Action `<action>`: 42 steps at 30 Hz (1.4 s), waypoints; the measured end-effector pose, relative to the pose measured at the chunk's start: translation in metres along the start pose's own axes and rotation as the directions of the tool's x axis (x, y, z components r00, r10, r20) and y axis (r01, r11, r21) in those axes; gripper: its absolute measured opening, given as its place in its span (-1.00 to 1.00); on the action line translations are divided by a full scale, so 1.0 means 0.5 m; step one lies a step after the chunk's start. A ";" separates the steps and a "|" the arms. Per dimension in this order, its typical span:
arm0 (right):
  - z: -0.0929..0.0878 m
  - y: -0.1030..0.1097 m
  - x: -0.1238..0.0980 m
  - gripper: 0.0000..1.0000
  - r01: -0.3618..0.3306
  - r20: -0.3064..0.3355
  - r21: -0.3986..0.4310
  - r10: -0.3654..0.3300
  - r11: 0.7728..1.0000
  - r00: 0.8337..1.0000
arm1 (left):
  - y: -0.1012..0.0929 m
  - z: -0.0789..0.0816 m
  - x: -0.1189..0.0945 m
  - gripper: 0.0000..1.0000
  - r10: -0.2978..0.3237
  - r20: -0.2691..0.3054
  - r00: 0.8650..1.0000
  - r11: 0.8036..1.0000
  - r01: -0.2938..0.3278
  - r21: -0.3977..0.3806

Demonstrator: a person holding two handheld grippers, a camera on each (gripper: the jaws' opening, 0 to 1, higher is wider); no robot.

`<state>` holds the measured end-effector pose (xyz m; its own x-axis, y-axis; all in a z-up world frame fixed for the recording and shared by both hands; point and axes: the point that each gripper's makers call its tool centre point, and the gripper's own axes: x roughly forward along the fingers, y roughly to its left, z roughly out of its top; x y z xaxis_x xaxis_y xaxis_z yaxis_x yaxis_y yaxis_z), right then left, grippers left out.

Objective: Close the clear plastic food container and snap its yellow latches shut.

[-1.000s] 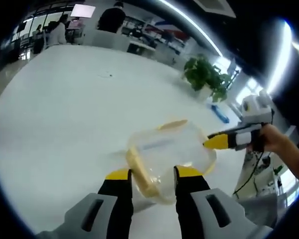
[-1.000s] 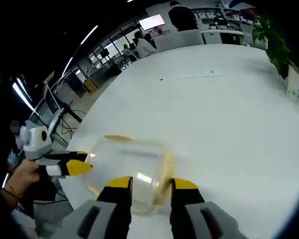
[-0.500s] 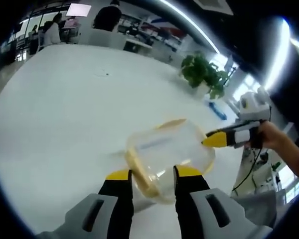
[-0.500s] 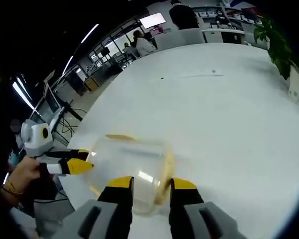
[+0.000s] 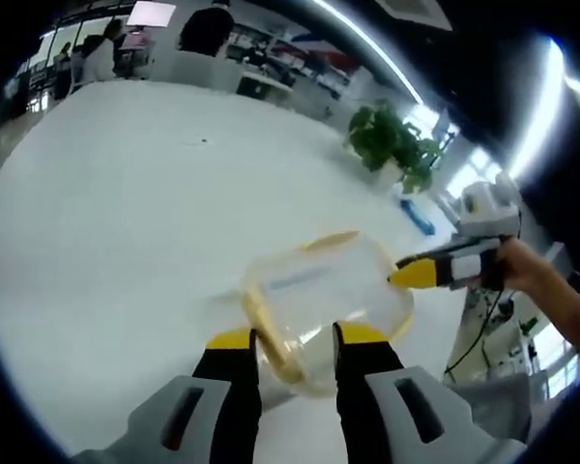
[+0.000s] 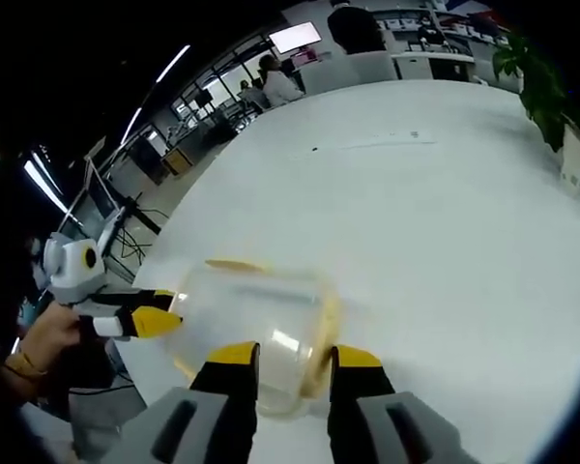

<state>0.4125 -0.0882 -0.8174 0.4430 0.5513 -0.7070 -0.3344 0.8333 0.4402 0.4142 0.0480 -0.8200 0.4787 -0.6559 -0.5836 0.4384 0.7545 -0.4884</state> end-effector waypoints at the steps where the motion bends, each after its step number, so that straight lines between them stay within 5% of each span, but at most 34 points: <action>1: 0.000 0.002 -0.003 -0.50 0.001 0.000 -0.002 -0.001 1.000 1.000 | -0.002 0.001 -0.001 -0.48 0.009 0.003 1.000 1.000 -0.009 0.013; 29: -0.014 -0.002 -0.002 -0.47 0.006 0.026 -0.006 -0.006 1.000 1.000 | -0.001 0.001 0.003 -0.45 0.012 0.003 1.000 0.999 -0.012 0.033; 33: -0.004 -0.001 -0.003 -0.45 0.042 0.014 -0.150 -0.040 0.988 0.999 | 0.000 0.002 0.003 -0.42 0.015 0.004 1.000 0.999 -0.015 0.029; 42: 0.000 -0.002 0.000 -0.43 0.045 0.024 -0.169 -0.041 0.985 0.999 | -0.006 -0.002 0.004 -0.31 0.026 0.004 1.000 0.996 -0.026 0.079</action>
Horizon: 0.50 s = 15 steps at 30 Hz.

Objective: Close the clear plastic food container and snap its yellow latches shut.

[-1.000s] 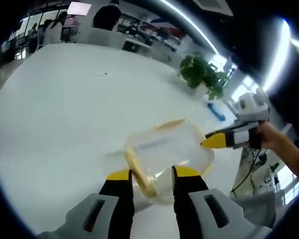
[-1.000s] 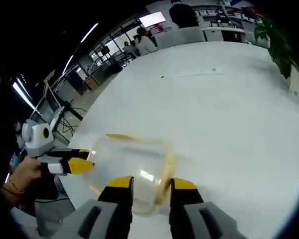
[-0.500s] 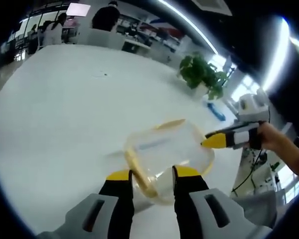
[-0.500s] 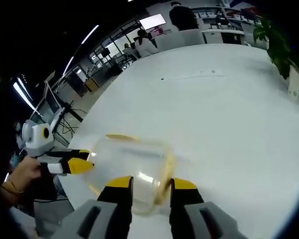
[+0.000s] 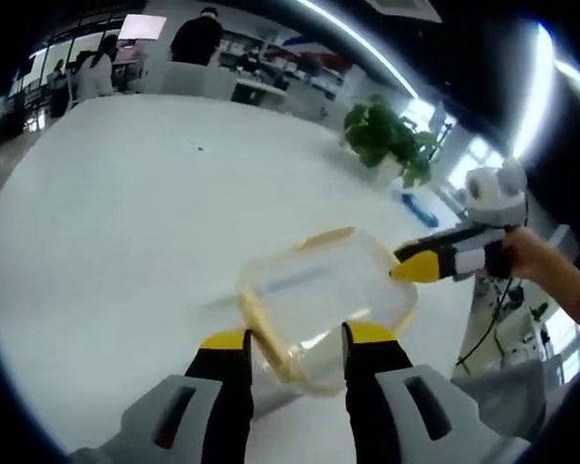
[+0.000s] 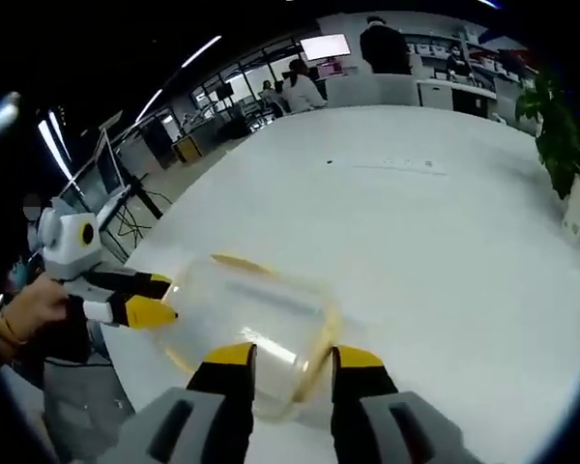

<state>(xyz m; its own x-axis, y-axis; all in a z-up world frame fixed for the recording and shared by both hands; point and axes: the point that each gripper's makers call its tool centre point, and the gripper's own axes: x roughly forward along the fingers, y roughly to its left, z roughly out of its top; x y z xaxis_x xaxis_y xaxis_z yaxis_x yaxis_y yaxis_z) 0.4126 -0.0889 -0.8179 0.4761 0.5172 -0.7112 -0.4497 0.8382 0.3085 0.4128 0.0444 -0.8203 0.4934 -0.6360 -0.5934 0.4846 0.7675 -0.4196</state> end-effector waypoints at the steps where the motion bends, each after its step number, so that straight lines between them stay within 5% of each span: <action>1: 0.000 0.001 -0.001 -0.43 0.004 -0.001 -0.006 -0.004 1.000 1.000 | 0.001 0.004 0.000 -0.30 0.008 0.005 1.000 0.999 -0.009 0.042; 6: 0.003 0.001 0.000 -0.43 0.022 0.000 -0.033 -0.022 0.999 1.000 | -0.003 0.012 -0.002 -0.28 0.047 -0.014 0.999 0.989 -0.044 0.141; 15: 0.011 -0.002 -0.006 -0.37 0.031 0.017 -0.076 -0.030 0.997 0.999 | 0.003 0.024 -0.009 -0.31 0.077 -0.023 0.997 0.982 -0.071 0.174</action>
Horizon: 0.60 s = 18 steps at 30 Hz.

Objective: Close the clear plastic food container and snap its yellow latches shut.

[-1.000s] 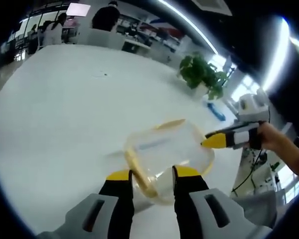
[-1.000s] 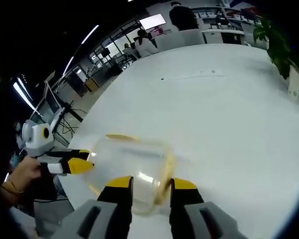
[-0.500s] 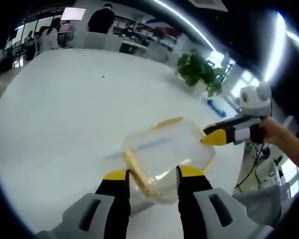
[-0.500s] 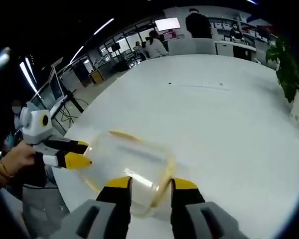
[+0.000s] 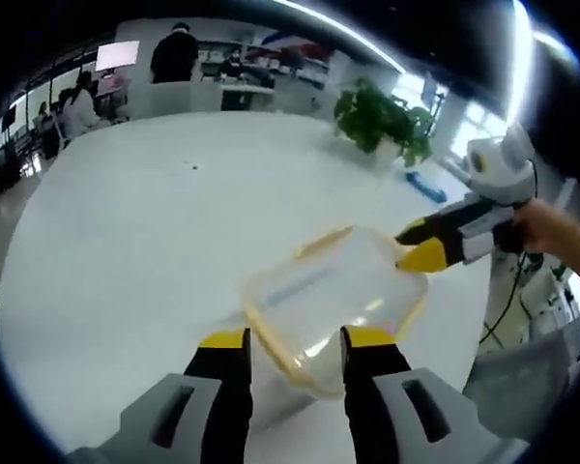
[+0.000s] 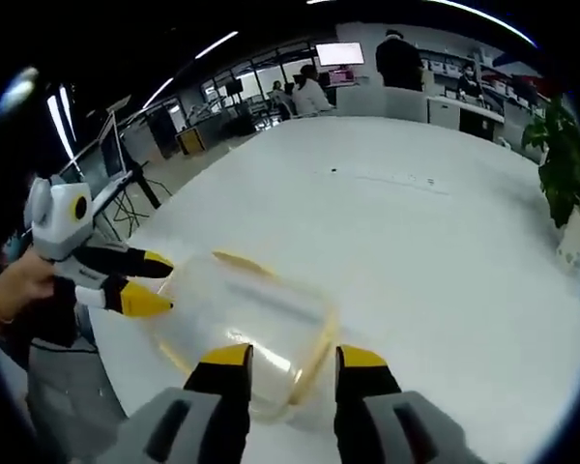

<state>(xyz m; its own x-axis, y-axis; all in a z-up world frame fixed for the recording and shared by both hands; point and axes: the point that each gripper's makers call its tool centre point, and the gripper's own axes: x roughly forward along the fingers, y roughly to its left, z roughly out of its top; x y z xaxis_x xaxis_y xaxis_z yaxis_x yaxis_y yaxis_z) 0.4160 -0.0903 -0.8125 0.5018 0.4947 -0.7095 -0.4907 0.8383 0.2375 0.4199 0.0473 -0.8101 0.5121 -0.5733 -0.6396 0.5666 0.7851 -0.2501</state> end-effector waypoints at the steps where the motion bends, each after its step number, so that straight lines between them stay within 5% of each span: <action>1: 0.003 -0.001 -0.001 -0.37 -0.004 0.007 0.002 0.004 1.000 1.000 | 0.000 0.002 -0.001 -0.28 0.000 0.000 1.000 1.000 0.000 0.003; 18: 0.022 0.025 -0.020 -0.21 -0.060 0.032 -0.050 0.062 0.997 0.998 | -0.022 0.026 -0.012 0.04 -0.023 0.005 1.000 0.995 0.022 0.102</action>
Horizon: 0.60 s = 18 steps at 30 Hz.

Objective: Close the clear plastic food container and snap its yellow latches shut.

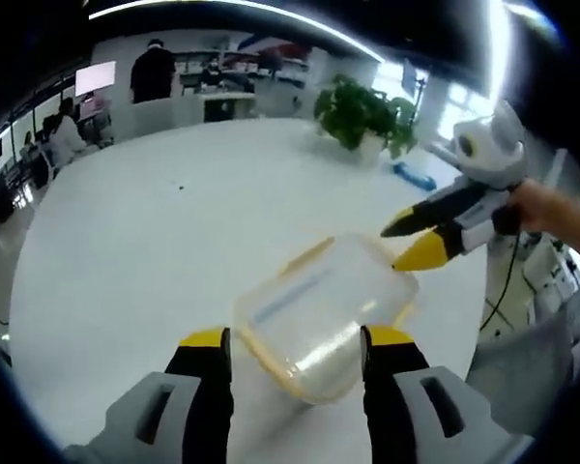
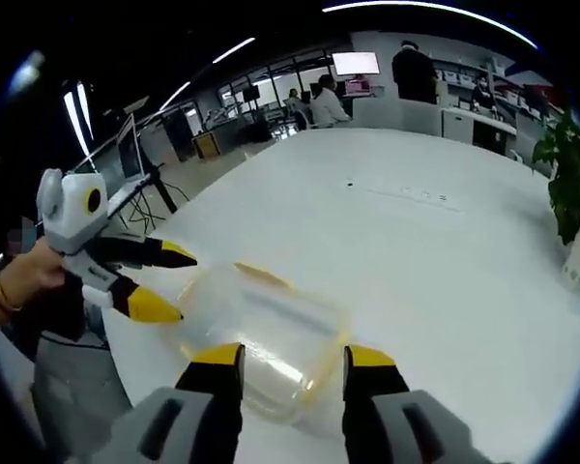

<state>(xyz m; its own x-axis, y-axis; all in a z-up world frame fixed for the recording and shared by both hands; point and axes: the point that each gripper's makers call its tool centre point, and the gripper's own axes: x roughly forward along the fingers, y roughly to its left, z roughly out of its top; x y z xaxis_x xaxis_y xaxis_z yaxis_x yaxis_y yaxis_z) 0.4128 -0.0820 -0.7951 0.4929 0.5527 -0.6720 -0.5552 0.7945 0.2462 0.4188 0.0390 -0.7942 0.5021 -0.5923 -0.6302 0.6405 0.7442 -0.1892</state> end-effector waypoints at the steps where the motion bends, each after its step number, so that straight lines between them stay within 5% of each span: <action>1: 0.001 0.001 0.000 -0.21 -0.002 0.000 -0.002 0.002 1.000 1.000 | 0.000 0.001 -0.001 0.04 0.000 0.000 1.000 1.000 0.000 0.001; 18: 0.018 0.031 0.005 -0.24 -0.073 -0.014 -0.093 0.072 0.993 0.997 | -0.009 0.020 -0.003 0.00 -0.015 0.010 1.000 0.998 0.014 0.056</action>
<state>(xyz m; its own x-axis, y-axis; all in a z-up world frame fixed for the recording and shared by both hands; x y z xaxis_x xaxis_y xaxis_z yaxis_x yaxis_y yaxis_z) 0.4114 -0.0661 -0.7867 0.4422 0.6052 -0.6620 -0.6500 0.7248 0.2285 0.4210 0.0332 -0.7848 0.4986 -0.6064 -0.6194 0.6792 0.7173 -0.1556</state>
